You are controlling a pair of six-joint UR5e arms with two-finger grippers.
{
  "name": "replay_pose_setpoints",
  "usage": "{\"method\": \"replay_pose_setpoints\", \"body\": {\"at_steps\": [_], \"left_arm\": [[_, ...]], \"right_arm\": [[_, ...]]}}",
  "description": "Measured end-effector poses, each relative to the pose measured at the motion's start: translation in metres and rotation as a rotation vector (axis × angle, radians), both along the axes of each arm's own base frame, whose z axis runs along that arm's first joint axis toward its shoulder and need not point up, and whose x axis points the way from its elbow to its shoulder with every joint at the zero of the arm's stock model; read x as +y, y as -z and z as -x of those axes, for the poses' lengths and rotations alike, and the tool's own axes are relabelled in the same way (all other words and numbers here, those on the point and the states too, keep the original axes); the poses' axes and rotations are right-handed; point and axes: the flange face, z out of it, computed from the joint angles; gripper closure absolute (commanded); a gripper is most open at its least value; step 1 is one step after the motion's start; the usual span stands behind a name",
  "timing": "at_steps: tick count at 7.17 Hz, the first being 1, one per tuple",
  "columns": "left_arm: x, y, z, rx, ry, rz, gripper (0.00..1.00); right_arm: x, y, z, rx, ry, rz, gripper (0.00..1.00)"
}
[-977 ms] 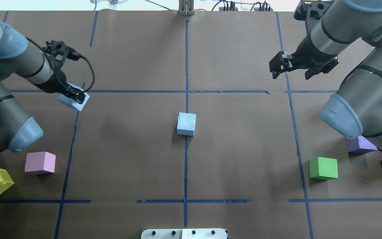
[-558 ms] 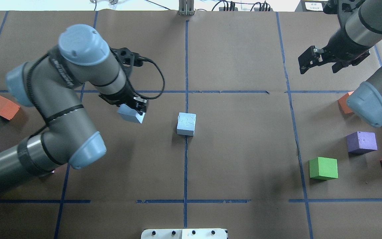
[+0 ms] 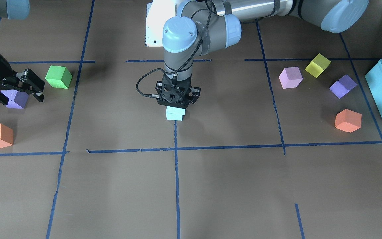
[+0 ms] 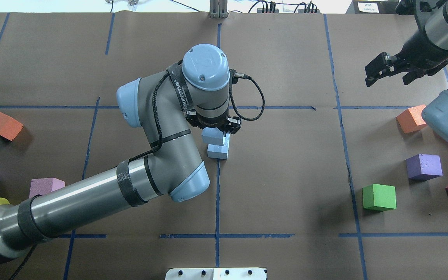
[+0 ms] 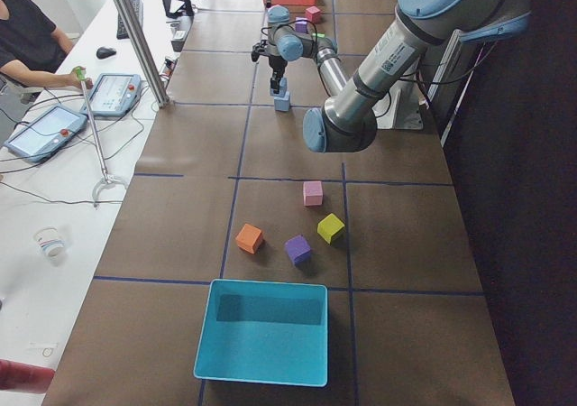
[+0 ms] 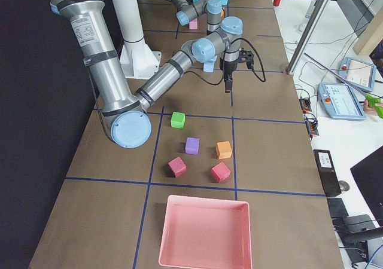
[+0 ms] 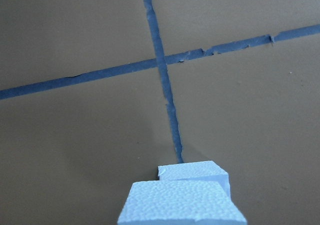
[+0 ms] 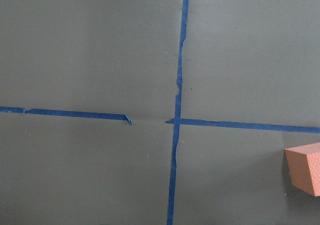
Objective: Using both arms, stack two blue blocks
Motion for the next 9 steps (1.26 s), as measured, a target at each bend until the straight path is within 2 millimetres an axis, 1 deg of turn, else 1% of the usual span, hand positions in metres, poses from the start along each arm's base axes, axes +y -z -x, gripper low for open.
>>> {"method": "replay_pose_setpoints", "body": {"at_steps": [2, 5, 9], "left_arm": [[0.004, -0.003, -0.008, -0.01, 0.012, 0.012, 0.94], [0.019, -0.004, -0.021, -0.016, 0.038, 0.035, 0.94], [0.021, -0.001, -0.022, -0.014, 0.044, 0.033, 0.93]], "right_arm": [[0.0, 0.0, 0.0, 0.001, 0.001, -0.001, 0.0], [0.0, -0.001, 0.0, 0.001, 0.001, 0.001, 0.0], [0.0, -0.004, 0.0, 0.006, 0.0, 0.007, 0.0]]}}
